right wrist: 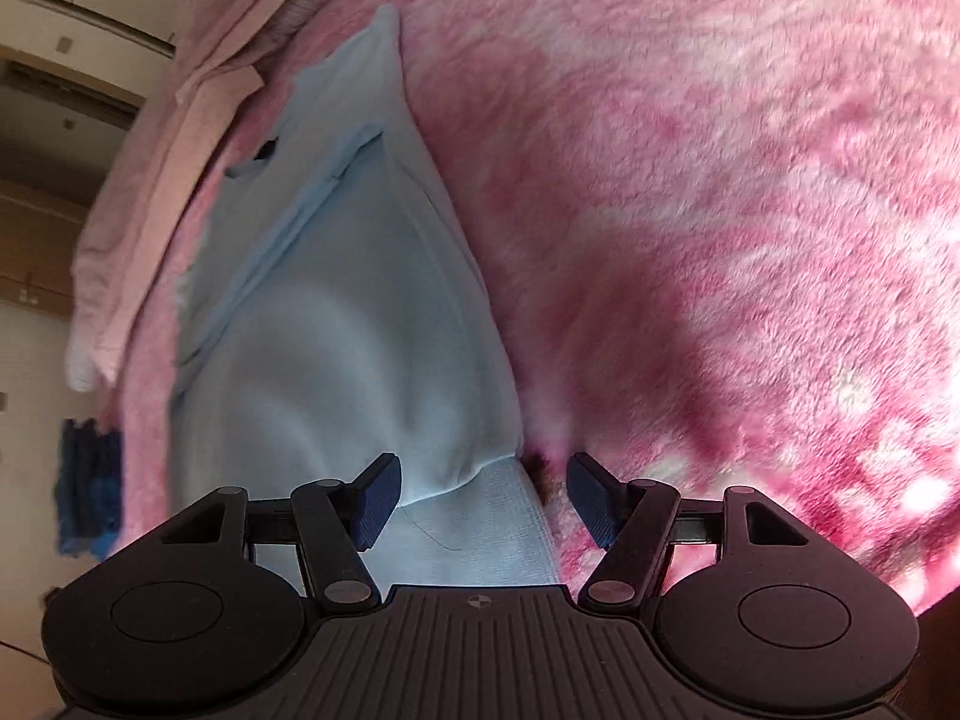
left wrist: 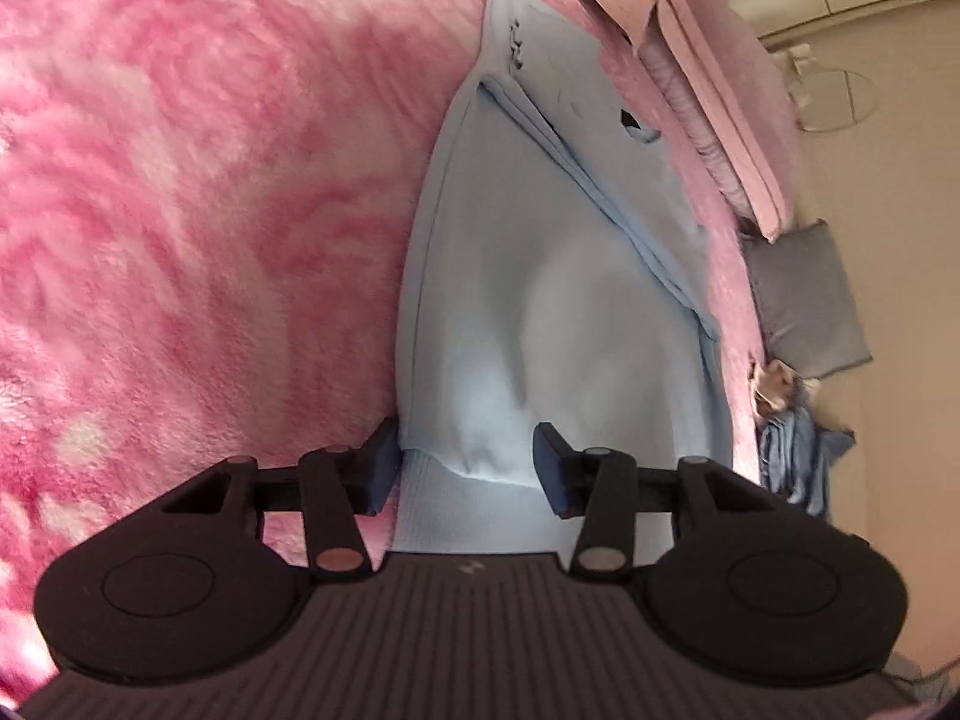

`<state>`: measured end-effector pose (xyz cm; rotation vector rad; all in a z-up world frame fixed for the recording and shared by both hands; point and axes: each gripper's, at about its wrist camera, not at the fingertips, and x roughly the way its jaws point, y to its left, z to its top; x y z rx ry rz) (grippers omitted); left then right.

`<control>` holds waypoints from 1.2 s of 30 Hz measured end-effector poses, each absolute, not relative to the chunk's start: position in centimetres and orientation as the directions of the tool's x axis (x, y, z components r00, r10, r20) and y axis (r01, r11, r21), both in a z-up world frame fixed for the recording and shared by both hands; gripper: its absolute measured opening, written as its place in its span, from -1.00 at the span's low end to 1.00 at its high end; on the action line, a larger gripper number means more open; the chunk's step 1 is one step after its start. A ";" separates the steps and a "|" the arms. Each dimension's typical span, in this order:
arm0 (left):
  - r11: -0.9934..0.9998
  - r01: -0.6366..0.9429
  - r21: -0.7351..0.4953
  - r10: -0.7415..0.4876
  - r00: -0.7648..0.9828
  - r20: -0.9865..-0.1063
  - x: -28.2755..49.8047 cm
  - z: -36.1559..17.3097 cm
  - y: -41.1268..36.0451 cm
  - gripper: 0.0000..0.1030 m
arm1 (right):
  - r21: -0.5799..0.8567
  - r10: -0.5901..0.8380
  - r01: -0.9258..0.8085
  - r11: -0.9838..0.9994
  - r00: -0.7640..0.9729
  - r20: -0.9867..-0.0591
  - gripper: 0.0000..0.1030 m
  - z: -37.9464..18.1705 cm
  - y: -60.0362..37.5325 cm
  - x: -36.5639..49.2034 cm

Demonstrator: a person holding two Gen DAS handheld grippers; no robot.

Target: Fold clothes

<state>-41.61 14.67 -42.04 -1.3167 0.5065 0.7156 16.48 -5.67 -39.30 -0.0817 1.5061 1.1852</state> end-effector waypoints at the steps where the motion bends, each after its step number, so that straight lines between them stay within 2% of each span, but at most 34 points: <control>1: 0.100 -0.730 -0.676 0.182 0.682 -0.709 -41.8 -42.2 14.9 -0.48 | 0.615 0.536 -0.626 0.480 -0.346 -0.770 0.27 -39.4 -5.6 16.6; 2: 0.110 -0.745 -0.658 0.184 0.666 -0.723 -42.0 -42.3 15.2 -0.79 | 0.619 0.535 -0.627 0.474 -0.353 -0.767 0.27 -39.4 -5.4 16.8; 6: 0.128 -0.742 -0.658 0.167 0.670 -0.723 -41.9 -42.2 16.1 -0.72 | 0.628 0.540 -0.640 0.443 -0.369 -0.757 0.27 -39.4 -4.7 17.0; 9: 0.132 -0.712 -0.690 0.168 0.702 -0.692 -41.2 -42.2 16.3 -0.41 | 0.641 0.550 -0.645 0.415 -0.384 -0.742 0.27 -39.8 -3.8 17.0; 14: 0.104 -0.683 -0.723 0.184 0.728 -0.660 -41.0 -42.8 15.9 -0.47 | 0.672 0.569 -0.629 0.391 -0.408 -0.714 0.26 -40.3 -3.5 17.0; 17: 0.084 -0.670 -0.738 0.150 0.740 -0.655 -41.7 -43.0 14.8 -0.56 | 0.688 0.552 -0.616 0.383 -0.445 -0.705 0.03 -40.5 -4.7 17.0; 20: 0.081 -0.670 -0.738 0.157 0.740 -0.654 -41.6 -43.1 14.6 -0.56 | 0.719 0.558 -0.576 0.390 -0.473 -0.682 0.01 -41.0 -5.2 17.2; 22: 0.085 -0.676 -0.732 0.160 0.735 -0.659 -41.2 -43.1 14.9 -0.69 | 0.725 0.560 -0.564 0.394 -0.478 -0.677 -0.03 -41.1 -4.8 17.5; 23: 0.093 -0.683 -0.724 0.161 0.728 -0.666 -41.0 -43.0 14.9 -0.86 | 0.715 0.552 -0.577 0.394 -0.473 -0.686 -0.22 -41.1 -4.5 17.4; 25: 0.111 -0.697 -0.708 0.163 0.716 -0.679 -40.6 -42.8 15.1 -0.86 | 0.699 0.537 -0.603 0.385 -0.469 -0.701 -0.70 -40.9 -4.0 17.3; 28: 0.129 -0.710 -0.693 0.178 0.704 -0.688 -41.0 -42.1 14.7 -0.88 | 0.688 0.523 -0.634 0.354 -0.475 -0.707 -0.77 -40.3 -3.9 17.1; 36: 0.176 -0.683 -0.709 0.228 0.729 -0.646 -43.1 -38.4 10.9 -0.89 | 0.719 0.580 -0.633 0.289 -0.481 -0.657 -0.80 -36.4 -6.7 16.8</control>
